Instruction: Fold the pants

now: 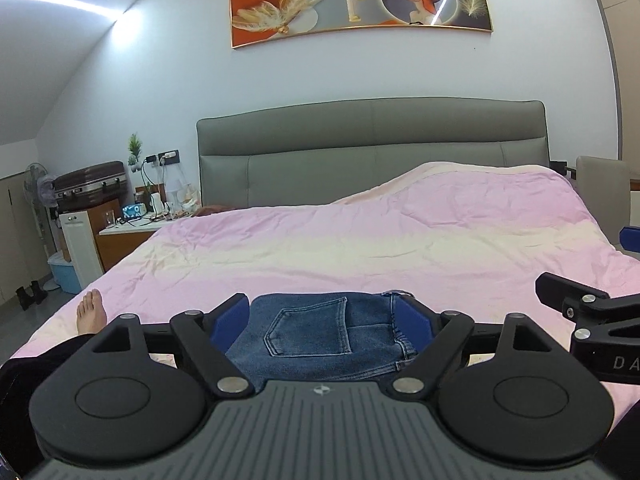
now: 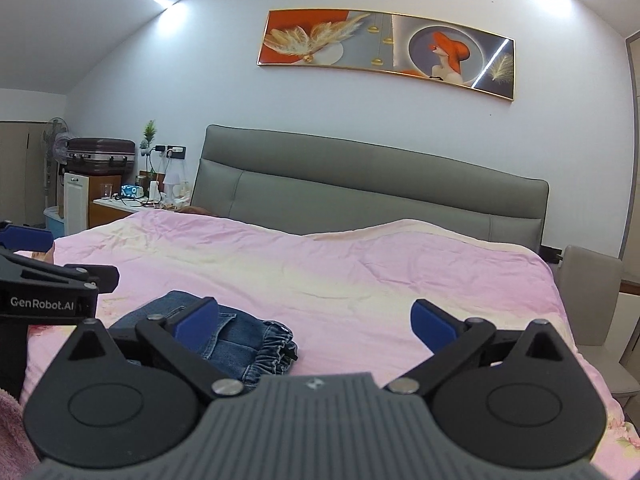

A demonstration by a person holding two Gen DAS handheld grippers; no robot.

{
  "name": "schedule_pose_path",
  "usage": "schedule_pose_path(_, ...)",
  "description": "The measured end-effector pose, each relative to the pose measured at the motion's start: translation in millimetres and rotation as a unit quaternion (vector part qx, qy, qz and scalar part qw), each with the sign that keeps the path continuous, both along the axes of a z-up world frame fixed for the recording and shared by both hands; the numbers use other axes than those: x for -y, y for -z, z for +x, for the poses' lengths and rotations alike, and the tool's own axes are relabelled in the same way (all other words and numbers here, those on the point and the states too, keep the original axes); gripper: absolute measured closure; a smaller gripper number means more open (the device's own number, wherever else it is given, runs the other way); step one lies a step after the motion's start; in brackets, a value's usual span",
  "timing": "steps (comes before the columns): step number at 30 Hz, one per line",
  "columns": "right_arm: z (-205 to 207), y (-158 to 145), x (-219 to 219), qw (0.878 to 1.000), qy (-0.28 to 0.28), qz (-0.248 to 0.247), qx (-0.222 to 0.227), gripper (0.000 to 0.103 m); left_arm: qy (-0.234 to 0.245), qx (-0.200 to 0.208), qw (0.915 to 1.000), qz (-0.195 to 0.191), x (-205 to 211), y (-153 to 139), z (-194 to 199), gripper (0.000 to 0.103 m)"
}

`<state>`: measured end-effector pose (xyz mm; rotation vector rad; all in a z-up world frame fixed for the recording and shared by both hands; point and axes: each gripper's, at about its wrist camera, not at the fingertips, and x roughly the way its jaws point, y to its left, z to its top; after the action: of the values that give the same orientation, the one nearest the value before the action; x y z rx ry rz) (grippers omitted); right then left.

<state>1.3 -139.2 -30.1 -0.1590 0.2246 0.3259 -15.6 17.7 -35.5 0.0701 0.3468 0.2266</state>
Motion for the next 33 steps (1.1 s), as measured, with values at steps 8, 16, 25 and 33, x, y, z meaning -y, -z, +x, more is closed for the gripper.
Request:
schedule_pose_path(8, 17.9, 32.8, -0.5, 0.997, -0.008, 0.001, -0.083, 0.005, -0.006, -0.07, 0.9973, -0.022, -5.5, 32.5, 10.4, 0.006)
schedule_pose_path(16, 40.0, 47.7, 5.4, 0.987, 0.002, 0.039, -0.157, 0.005, -0.01, -0.093, 0.9945, -0.048, -8.0, 42.3, 10.9, 0.006)
schedule_pose_path(25, 37.5, 44.6, 8.6, 0.987, 0.004, 0.047, -0.155, 0.005, -0.009, -0.092, 0.9945, -0.051, -6.7, 37.9, 9.2, 0.006)
schedule_pose_path(33, 32.5, 42.5, 10.1, 0.988, 0.001, 0.047, -0.148, 0.005, -0.005, -0.097, 0.9939, -0.051, -5.2, 35.9, 11.8, 0.006)
